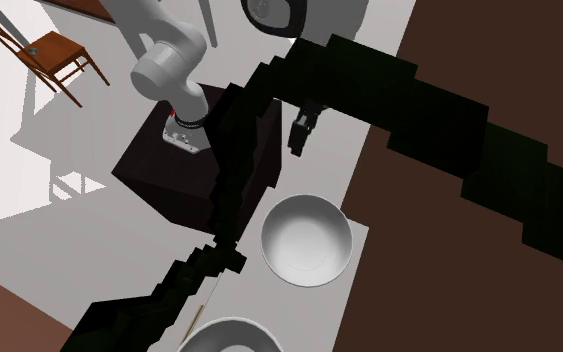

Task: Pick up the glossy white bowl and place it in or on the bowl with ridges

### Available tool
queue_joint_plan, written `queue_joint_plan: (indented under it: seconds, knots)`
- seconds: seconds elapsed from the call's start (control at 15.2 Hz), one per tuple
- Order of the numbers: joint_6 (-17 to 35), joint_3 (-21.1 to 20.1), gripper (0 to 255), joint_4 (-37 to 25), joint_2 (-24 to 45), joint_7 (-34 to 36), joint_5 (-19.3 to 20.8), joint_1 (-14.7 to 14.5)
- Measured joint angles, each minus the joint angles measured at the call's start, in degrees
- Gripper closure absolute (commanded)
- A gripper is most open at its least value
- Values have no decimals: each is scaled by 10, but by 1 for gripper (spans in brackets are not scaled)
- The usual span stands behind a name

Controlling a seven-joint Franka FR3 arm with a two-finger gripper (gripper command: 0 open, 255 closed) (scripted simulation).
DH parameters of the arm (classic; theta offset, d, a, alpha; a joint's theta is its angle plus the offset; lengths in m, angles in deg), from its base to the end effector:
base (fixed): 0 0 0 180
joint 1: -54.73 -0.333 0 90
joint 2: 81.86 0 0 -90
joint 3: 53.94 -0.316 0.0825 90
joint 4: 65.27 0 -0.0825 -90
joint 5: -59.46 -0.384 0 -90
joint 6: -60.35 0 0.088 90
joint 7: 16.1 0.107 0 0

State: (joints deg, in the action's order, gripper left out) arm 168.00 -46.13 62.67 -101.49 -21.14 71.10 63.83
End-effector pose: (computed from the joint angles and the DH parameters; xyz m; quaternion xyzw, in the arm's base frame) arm 0.4248 -0.1497 0.5073 0.9950 -0.0677 -0.0201 0.0712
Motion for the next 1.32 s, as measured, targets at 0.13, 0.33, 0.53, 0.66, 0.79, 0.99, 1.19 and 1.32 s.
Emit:
queue_joint_plan:
  seconds: [0.13, 0.33, 0.53, 0.66, 0.79, 0.99, 1.19, 1.32]
  knots:
    - [16, 13, 0, -28, 37, -15, 8, 8]
    - [35, 27, 0, -69, 86, -33, 17, 17]
    - [45, 40, 0, -119, 136, -53, 22, 26]
    - [53, 47, 0, -150, 170, -64, 22, 32]
    - [67, 50, 0, -148, 179, -66, 23, 34]
    - [89, 53, 0, -135, 188, -67, 24, 37]
    - [110, 56, 0, -125, 198, -68, 24, 40]
    - [114, 56, 0, -122, 199, -68, 24, 40]
